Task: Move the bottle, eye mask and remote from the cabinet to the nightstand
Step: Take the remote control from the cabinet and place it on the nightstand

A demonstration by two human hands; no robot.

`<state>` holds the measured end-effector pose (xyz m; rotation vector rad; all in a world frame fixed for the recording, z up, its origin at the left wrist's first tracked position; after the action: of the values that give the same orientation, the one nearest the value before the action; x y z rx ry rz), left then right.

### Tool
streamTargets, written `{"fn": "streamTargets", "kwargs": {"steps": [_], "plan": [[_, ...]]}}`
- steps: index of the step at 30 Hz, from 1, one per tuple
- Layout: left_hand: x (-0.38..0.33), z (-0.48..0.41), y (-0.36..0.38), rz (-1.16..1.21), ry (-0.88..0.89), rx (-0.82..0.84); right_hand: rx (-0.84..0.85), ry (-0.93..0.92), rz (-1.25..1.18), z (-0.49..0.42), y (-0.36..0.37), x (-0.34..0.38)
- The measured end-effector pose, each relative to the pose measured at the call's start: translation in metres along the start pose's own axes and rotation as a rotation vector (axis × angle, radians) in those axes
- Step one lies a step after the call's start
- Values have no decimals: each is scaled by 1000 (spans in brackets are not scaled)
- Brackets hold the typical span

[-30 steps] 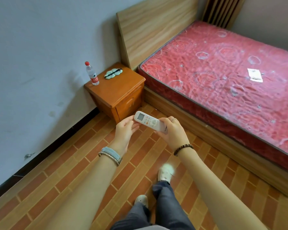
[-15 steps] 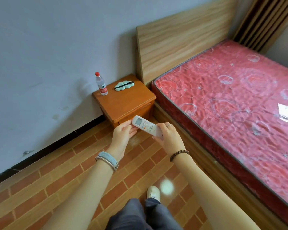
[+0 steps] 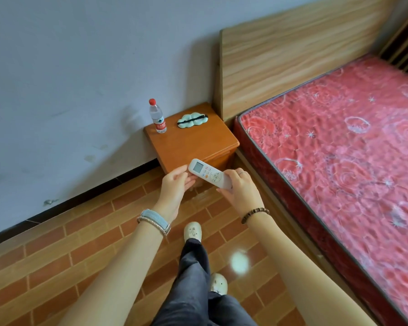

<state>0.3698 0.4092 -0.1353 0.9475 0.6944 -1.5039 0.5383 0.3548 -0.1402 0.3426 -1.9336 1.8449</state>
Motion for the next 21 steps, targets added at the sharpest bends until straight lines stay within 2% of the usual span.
{"fn": "streamTargets", "kwargs": {"steps": [7,15,21], "plan": [[-40,-91,5,77,-6,34,-21,11,-33,-97,2,-9],[-81,-197,11,20,-45,30,-116,59,-53,-201,13,-19],[-106,-265,35,-31,-55,77,-108,115,-97,-264,23,-52]]}}
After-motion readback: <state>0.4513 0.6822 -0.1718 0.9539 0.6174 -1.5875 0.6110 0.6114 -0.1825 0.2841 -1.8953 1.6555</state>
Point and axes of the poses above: each hand's wrist, its own z-axis away from the middle knuckle, its own y-axis out of the palm, x = y × z, the point moved 4 cm from there along -z, towards the middle knuckle, and after that the axes turned 3 degrees about -y, right-handed, at the moved point
